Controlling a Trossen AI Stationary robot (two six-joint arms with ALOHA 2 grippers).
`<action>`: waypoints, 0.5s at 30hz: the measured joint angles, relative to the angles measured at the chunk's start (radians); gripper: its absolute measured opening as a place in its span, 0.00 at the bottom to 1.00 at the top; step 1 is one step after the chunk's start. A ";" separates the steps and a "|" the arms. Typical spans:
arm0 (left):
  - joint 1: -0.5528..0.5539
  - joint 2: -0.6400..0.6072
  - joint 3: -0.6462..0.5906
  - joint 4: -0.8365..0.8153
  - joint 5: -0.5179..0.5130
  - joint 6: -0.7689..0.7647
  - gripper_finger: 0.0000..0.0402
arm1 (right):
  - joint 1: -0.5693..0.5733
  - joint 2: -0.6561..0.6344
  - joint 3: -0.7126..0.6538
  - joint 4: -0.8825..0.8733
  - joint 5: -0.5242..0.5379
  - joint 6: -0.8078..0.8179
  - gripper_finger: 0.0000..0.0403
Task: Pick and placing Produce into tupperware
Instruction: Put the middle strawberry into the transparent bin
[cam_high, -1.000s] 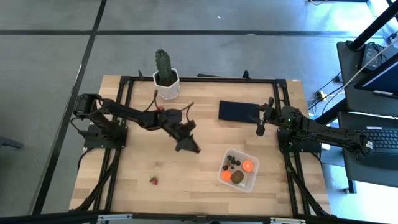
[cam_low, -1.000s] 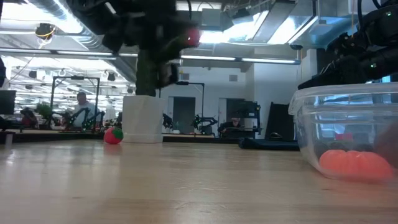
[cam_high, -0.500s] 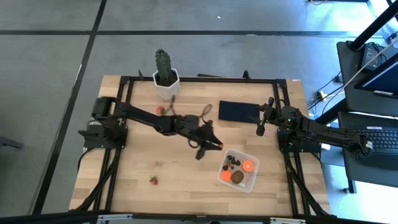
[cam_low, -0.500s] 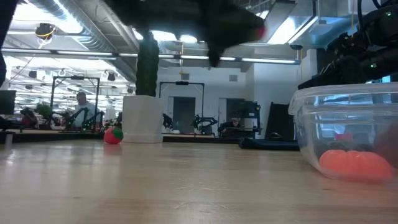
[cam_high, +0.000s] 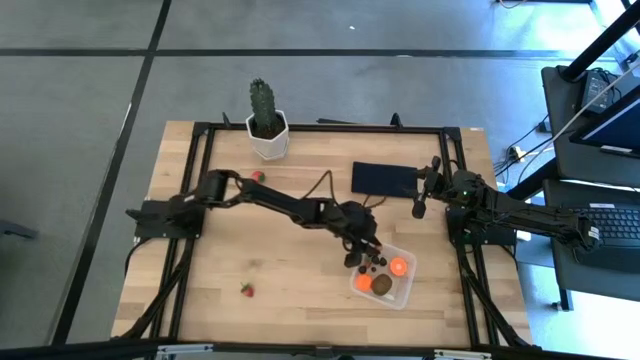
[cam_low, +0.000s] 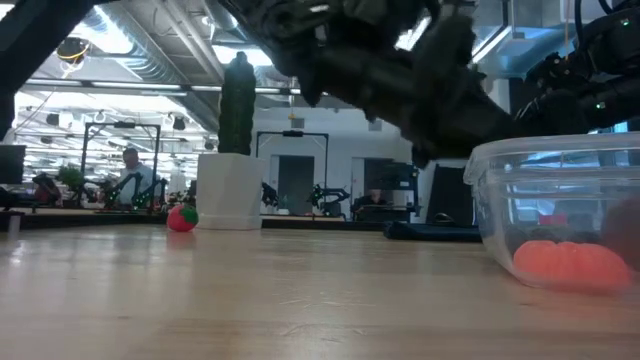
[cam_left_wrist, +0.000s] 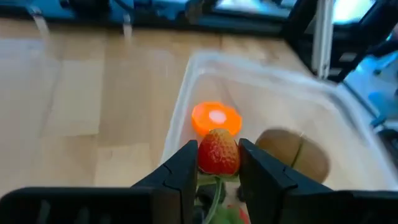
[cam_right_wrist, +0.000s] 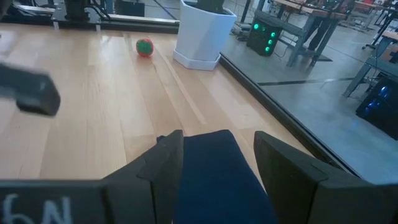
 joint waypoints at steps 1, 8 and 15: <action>-0.003 0.015 0.017 -0.021 -0.002 0.009 0.25 | 0.000 0.000 0.000 -0.001 0.000 0.000 0.49; -0.023 0.048 0.071 -0.074 -0.001 0.033 0.22 | 0.000 0.000 0.000 -0.001 0.000 0.000 0.49; -0.022 0.048 0.071 -0.069 -0.002 0.039 0.29 | 0.000 0.000 0.000 -0.009 0.000 0.000 0.49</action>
